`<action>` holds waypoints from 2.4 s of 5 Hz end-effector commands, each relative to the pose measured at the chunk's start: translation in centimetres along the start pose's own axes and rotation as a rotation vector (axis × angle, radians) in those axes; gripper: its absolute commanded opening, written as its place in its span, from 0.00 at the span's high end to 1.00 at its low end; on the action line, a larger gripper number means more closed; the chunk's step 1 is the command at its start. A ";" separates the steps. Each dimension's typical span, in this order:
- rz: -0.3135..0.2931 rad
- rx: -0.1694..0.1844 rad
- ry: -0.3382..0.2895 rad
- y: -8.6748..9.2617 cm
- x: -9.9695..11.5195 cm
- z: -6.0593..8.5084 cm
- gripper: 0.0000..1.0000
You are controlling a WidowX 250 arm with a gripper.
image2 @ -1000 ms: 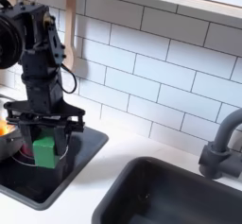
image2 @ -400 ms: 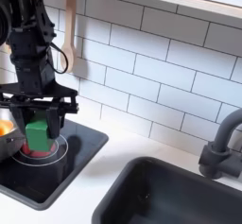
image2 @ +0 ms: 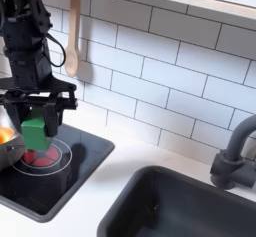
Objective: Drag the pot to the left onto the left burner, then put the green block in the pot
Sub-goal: 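Put the green block in the pot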
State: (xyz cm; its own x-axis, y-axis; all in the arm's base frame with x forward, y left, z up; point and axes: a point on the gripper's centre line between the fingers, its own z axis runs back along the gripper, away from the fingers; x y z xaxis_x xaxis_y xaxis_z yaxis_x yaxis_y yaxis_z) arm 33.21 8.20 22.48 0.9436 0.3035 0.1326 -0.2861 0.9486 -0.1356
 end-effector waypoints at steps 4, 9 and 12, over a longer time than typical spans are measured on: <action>0.087 0.023 -0.005 3.8 2.6 0.1 1.00; 0.157 0.032 0.008 7.1 4.2 -0.2 1.00; 0.206 0.062 0.002 9.8 3.9 0.0 1.00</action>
State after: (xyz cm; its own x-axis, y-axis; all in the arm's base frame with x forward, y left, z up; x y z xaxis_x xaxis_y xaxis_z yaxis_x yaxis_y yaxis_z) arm 34.29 18.70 21.80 0.8645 0.4895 0.1141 -0.4802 0.8714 -0.1003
